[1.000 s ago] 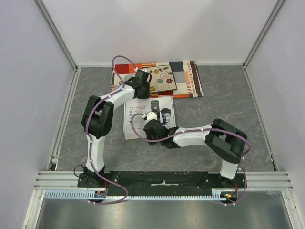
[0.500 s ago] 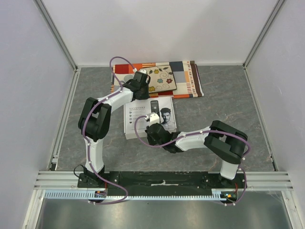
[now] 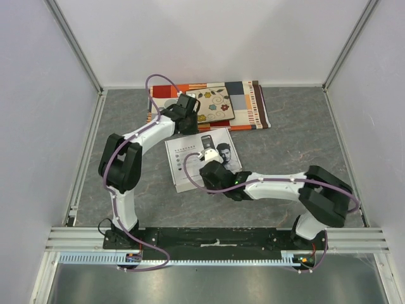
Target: Sort the hair-cutting tools
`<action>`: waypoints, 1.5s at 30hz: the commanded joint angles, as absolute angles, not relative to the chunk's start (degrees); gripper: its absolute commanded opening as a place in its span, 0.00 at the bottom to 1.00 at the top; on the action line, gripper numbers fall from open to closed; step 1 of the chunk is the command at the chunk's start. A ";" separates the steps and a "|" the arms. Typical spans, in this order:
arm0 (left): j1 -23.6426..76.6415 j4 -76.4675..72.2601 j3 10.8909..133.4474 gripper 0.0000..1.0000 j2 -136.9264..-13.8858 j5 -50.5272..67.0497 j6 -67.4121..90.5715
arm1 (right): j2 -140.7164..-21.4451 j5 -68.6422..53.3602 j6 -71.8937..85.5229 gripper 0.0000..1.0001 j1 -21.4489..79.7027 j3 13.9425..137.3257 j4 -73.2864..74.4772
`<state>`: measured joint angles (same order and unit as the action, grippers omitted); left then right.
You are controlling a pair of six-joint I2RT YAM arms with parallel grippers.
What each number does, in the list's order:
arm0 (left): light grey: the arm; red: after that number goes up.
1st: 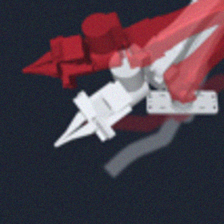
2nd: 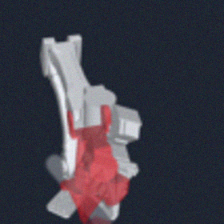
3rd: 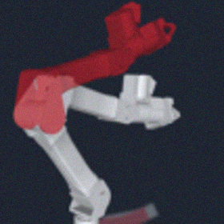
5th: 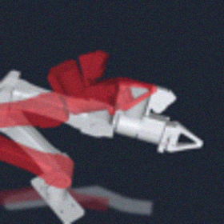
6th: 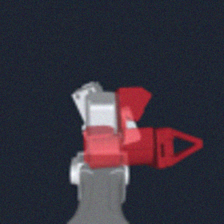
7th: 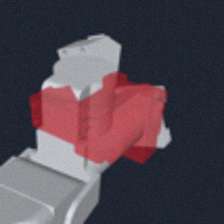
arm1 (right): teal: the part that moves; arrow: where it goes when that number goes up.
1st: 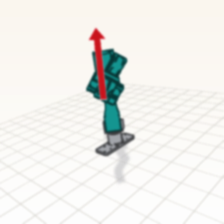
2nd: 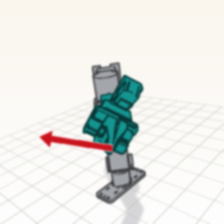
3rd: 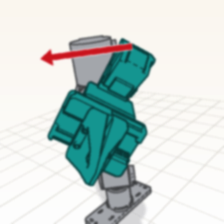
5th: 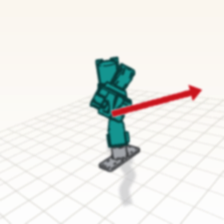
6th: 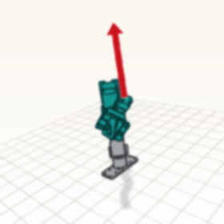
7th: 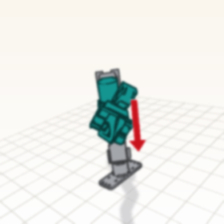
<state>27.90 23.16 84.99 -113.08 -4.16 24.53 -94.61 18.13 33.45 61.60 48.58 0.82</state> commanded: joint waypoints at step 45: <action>29.27 39.46 52.91 1.00 -32.61 -4.22 20.22 | -56.70 70.65 35.59 0.98 53.88 58.36 46.05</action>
<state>29.34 38.68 52.42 -33.26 -1.76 22.76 -59.81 62.00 31.09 55.88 58.74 41.85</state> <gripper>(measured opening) 0.993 0.978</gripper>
